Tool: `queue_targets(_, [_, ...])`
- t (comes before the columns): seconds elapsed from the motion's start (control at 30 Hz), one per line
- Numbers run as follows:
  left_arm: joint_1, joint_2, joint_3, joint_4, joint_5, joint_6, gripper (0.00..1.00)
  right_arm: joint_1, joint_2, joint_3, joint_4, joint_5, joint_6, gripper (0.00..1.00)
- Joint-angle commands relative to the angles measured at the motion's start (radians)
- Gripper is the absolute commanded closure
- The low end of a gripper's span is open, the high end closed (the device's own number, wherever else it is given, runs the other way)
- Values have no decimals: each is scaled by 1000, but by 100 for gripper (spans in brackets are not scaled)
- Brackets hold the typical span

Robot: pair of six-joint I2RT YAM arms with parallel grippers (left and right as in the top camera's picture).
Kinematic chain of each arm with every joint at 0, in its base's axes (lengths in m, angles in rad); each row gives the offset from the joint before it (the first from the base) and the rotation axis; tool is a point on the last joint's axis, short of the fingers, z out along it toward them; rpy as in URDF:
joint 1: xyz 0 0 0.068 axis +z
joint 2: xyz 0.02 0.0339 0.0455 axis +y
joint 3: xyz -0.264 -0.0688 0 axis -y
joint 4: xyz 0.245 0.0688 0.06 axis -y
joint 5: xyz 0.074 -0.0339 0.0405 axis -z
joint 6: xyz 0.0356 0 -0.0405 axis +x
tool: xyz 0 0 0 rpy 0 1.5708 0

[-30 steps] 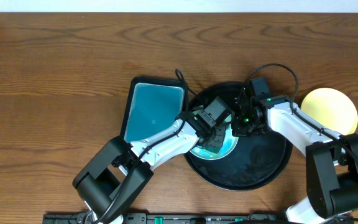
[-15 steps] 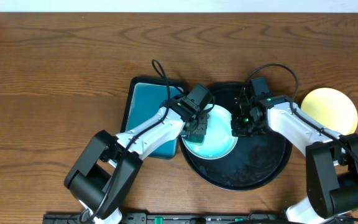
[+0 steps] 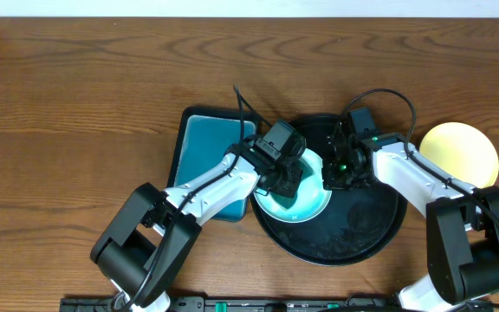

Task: Clean dirty plates on tray and stack at the side
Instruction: 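Scrub the mint plate with the sponge while the right gripper holds it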

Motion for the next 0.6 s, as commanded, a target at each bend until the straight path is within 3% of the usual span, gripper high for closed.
queue_targets(0.0, [-5,1,-8,35,29,44,93,26,27,-26,-12,-2,5,99])
queue_targets(0.47, [-14,68,-8,108,41,16,93,26,27,-26,-17,-2,7,99])
queue_targets(0.57, [-14,85,-8,121,-64,-28,93,26,27,-26,-19,-2,7,99])
